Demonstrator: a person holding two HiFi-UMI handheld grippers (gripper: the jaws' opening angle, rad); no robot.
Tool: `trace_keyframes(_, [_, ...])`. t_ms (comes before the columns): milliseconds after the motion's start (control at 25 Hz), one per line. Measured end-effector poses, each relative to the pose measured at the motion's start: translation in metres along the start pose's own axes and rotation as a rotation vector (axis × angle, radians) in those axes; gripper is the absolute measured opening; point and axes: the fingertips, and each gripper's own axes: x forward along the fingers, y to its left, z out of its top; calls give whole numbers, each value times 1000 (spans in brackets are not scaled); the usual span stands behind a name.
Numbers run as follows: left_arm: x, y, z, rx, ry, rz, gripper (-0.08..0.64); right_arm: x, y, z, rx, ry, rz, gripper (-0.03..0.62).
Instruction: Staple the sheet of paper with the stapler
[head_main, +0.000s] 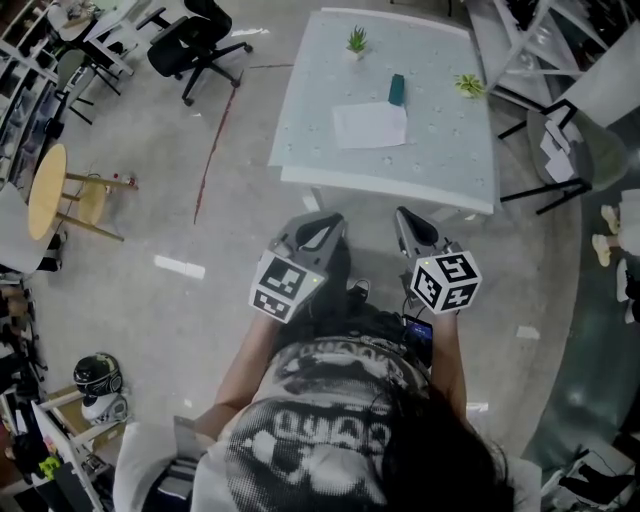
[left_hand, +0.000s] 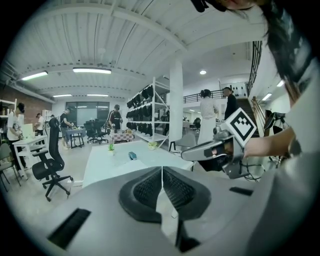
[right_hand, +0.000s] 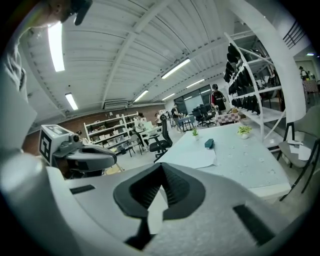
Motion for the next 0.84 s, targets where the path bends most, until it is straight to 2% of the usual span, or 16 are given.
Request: trace_keyframes(840, [0, -19, -1, 17, 5, -28, 5, -3, 9, 1, -21, -3, 25, -6])
